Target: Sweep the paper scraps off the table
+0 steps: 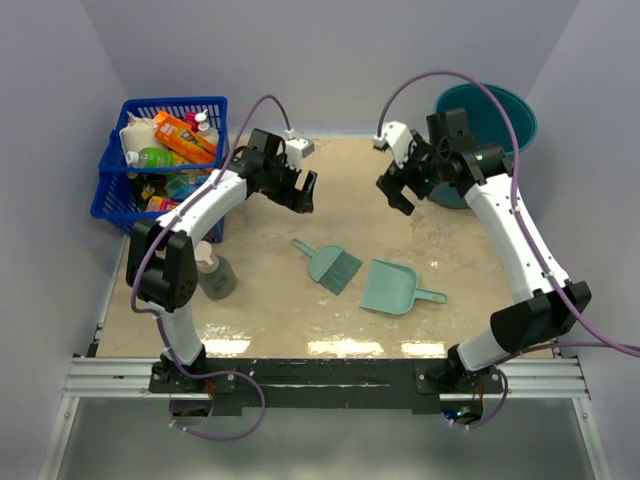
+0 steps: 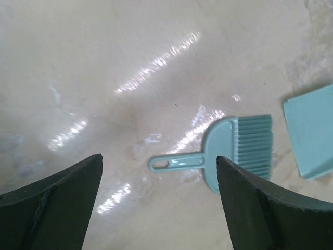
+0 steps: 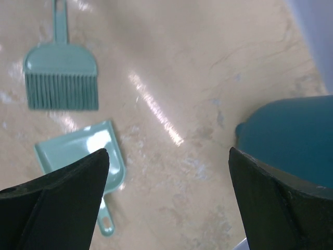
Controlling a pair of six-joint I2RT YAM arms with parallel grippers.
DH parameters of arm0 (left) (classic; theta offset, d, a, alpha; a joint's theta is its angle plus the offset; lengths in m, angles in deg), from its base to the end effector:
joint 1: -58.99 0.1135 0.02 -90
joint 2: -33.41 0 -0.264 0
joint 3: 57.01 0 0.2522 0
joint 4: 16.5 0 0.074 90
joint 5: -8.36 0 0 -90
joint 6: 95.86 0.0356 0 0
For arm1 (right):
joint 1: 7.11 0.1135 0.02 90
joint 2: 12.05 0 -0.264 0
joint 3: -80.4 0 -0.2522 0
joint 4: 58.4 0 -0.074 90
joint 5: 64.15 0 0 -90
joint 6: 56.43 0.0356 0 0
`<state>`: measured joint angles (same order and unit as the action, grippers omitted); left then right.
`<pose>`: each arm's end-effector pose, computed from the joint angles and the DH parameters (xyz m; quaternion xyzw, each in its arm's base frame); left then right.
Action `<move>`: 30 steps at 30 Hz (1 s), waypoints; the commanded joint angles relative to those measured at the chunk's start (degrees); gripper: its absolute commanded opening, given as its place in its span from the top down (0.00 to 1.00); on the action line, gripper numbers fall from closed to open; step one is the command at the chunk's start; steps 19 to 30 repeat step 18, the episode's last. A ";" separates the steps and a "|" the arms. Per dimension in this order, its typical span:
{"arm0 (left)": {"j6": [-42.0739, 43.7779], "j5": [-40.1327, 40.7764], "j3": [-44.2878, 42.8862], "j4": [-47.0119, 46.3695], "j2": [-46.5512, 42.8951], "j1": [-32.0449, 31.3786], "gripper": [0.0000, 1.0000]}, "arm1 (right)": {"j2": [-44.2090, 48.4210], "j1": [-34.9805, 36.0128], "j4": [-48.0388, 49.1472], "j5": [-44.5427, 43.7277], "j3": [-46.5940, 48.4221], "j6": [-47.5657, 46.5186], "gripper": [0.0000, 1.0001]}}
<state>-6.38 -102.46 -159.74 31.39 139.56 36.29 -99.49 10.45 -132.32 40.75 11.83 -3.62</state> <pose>0.3754 -0.1708 0.2683 0.2372 0.8992 -0.2326 0.2848 0.2913 0.1018 0.3968 -0.4678 0.8068 0.0621 0.3555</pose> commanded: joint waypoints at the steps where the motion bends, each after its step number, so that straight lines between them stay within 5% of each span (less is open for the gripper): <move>1: 7.27 11.93 -5.42 -1.08 -4.98 -0.59 0.05 | -0.98 -0.07 12.14 -5.89 6.56 14.40 0.01; 8: 13.78 20.64 -10.77 -1.09 -7.01 -0.50 0.00 | -6.42 -0.07 21.05 -19.81 15.61 27.08 0.01; 30: 14.40 15.14 -15.08 2.43 -7.89 0.28 0.00 | -9.50 -0.07 24.47 -21.91 21.84 27.70 0.01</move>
